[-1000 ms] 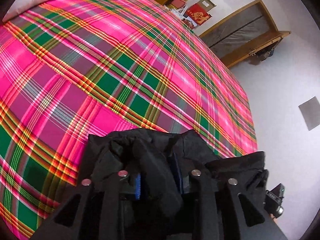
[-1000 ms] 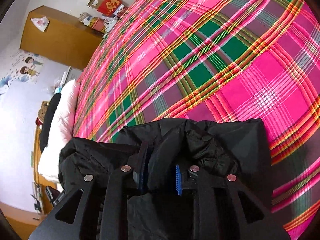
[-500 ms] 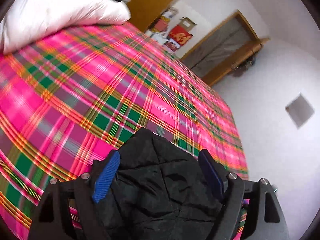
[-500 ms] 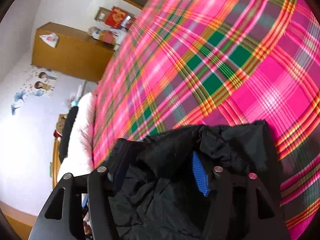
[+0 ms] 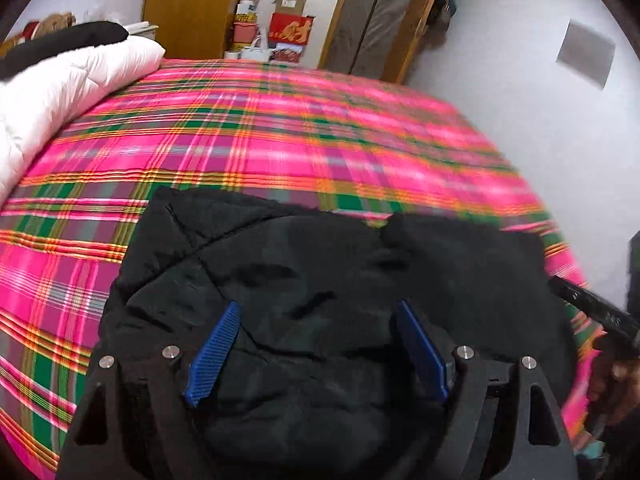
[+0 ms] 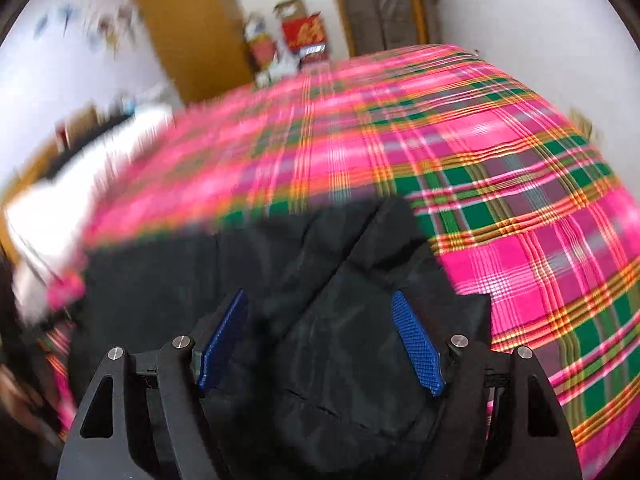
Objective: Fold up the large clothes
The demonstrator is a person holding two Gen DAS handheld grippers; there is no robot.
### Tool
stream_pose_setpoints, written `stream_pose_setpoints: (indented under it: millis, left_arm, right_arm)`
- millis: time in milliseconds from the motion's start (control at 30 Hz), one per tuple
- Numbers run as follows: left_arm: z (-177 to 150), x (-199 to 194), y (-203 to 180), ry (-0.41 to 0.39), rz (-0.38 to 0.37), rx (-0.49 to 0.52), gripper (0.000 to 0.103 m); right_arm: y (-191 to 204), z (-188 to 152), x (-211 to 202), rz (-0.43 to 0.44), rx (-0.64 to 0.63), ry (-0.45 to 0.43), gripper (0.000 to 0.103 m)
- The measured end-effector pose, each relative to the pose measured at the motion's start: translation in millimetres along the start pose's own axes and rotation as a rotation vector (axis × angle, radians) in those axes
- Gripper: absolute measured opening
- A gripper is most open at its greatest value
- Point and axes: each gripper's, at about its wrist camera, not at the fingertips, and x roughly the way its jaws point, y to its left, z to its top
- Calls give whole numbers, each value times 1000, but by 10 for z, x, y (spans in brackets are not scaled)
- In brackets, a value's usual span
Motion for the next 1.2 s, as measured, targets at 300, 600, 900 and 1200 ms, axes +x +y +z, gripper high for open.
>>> stream_pose_setpoints:
  millis: [300,600,900,1200]
  left_arm:
    - [-66,408,314,-34,112,-31,84]
    - [-39,497,206,-9,188,12,84]
    - [171,-4,-212,-87,69,23,83]
    - [167,654,-247,21,64,50,84]
  right_arm:
    - [-281,-52,525,-68,49,40,73]
    - [-264,-28,575,-105,60,74,73]
    - [497,139,-125,42,-25,-93,70]
    - [599,92,694,43,-53,25,69]
